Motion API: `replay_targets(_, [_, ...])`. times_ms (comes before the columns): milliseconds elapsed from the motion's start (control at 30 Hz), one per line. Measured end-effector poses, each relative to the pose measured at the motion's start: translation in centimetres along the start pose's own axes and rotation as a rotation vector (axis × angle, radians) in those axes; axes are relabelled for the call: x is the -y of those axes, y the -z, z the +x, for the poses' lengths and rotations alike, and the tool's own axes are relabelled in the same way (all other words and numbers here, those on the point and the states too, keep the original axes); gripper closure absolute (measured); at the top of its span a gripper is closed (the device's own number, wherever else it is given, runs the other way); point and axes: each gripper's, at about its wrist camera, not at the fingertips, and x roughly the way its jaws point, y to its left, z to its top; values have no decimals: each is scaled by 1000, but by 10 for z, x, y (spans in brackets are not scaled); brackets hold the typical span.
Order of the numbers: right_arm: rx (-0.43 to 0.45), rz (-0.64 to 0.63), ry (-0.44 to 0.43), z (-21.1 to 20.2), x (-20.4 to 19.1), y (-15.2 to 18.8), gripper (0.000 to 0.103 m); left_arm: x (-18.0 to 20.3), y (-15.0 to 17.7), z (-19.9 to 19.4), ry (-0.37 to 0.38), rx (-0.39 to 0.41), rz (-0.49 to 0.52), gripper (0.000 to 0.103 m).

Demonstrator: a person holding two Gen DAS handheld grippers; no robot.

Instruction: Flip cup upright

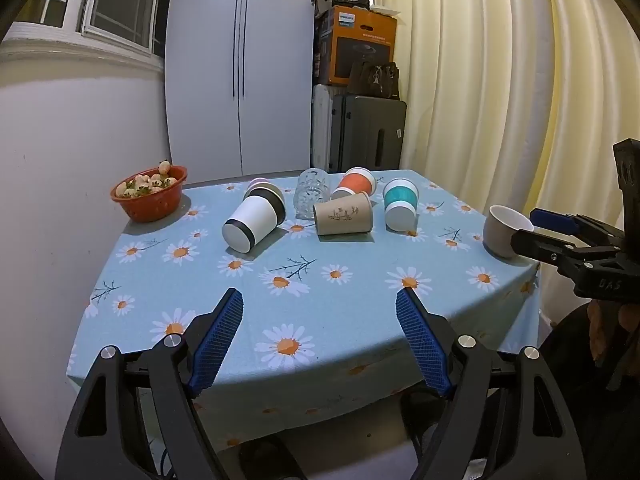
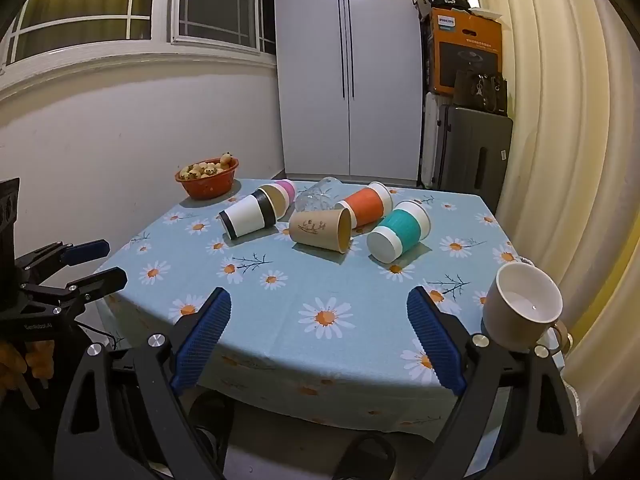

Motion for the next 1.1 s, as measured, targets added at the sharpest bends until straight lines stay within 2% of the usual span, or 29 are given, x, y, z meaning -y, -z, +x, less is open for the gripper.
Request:
replay_targets(267, [-7, -3, 3, 1, 0, 0, 14, -7, -1, 1, 14, 8, 4, 26])
replay_targets(400, [-7, -5, 2, 0, 0, 0, 14, -3, 4, -1, -6, 5, 10, 26])
replay_targets(1100, [-17, -14, 4, 6, 0, 4, 14, 2, 4, 3, -8, -2, 19, 26])
